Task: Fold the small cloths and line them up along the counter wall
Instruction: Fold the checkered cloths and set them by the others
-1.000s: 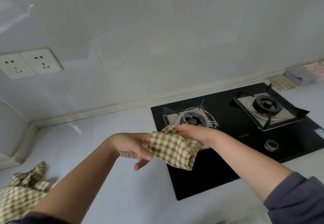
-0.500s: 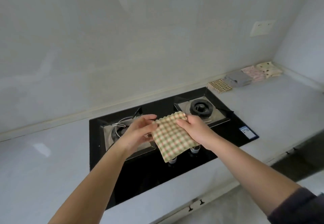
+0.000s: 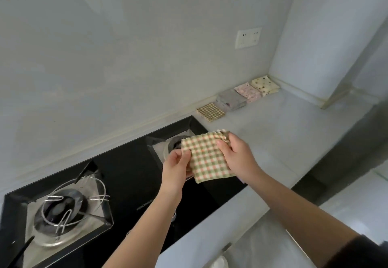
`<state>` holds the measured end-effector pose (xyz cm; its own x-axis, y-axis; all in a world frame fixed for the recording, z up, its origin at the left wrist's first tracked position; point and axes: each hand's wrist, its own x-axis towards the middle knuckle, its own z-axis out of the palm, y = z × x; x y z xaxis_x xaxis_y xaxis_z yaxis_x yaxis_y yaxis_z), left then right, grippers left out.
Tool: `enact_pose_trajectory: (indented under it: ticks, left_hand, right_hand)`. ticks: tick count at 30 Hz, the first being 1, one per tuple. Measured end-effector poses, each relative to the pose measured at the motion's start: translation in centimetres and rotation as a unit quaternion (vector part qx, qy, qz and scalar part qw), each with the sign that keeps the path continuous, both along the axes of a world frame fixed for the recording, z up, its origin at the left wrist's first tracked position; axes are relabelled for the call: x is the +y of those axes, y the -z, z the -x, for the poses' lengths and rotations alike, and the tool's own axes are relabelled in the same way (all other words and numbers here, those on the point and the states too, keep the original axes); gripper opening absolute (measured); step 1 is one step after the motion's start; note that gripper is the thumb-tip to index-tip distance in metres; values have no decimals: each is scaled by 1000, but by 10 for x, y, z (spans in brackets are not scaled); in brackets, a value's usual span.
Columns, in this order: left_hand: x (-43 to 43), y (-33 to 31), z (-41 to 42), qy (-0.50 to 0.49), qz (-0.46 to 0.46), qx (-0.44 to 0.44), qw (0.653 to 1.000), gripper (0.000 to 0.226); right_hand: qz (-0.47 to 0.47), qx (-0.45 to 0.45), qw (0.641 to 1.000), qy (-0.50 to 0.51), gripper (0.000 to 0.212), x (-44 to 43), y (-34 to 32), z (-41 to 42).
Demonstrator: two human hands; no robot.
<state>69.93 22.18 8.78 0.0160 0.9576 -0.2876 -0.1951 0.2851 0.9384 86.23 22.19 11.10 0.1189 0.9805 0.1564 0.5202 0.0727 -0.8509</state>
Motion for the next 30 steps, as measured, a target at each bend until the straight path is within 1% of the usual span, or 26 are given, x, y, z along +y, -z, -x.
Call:
enact_pose_trajectory:
  ticks: [2, 3, 6, 8, 9, 11, 12, 13, 15, 16, 17, 19, 20, 21, 23, 25, 27, 30]
  left_hand:
    - [24, 1, -30, 2, 15, -6, 1000, 22]
    - [37, 3, -44, -3, 11, 7, 1000, 23]
    - [75, 11, -81, -65, -43, 114, 990, 31]
    - [95, 14, -103, -87, -69, 147, 983, 38]
    - [104, 14, -112, -79, -60, 137, 986, 39]
    - [124, 13, -128, -47, -4, 91, 995, 35]
    - [134, 14, -134, -36, 15, 84, 996, 32]
    - [145, 18, -139, -31, 18, 105, 994, 29]
    - [167, 28, -149, -53, 12, 167, 984, 26]
    - [176, 32, -155, -77, 15, 190, 979, 26]
    - [186, 38, -162, -100, 22, 206, 973, 25]
    - [204, 50, -176, -132, 39, 230, 963, 23]
    - [213, 56, -184, -138, 55, 237, 960, 22]
    - [223, 63, -191, -141, 77, 238, 958, 22]
    - [246, 77, -205, -145, 119, 255, 949, 25]
    - [273, 92, -217, -175, 140, 298, 928, 27]
    - [304, 102, -222, -214, 144, 355, 899, 27]
    - [351, 113, -223, -237, 147, 404, 871, 25]
  right_hand:
    - [1, 9, 1000, 5, 10, 23, 5, -25]
    - [1, 15, 1000, 9, 14, 36, 8, -37]
    - [-7, 38, 999, 31, 20, 75, 20, -72]
    - [-9, 54, 997, 50, 26, 97, 26, -91]
    - [-11, 59, 997, 58, 30, 107, 29, -100]
    - [-7, 70, 996, 59, 34, 123, 35, -116]
    - [-1, 76, 996, 53, 34, 131, 38, -124]
    - [7, 81, 996, 44, 33, 139, 42, -130]
    - [41, 96, 994, 27, 28, 158, 51, -141]
    - [73, 112, 991, 15, 25, 168, 56, -146]
    - [119, 133, 984, 1, 23, 180, 63, -150]
    - [216, 159, 963, -13, 29, 206, 81, -158]
    - [241, 152, 959, -16, 33, 220, 90, -162]
    - [245, 132, 960, -15, 36, 235, 98, -164]
    - [220, 83, 972, -11, 35, 267, 111, -168]
    - [190, 33, 981, -23, 32, 301, 121, -168]
    - [159, -25, 986, -37, 32, 333, 129, -166]
    - [125, -99, 985, -58, 30, 380, 141, -159]
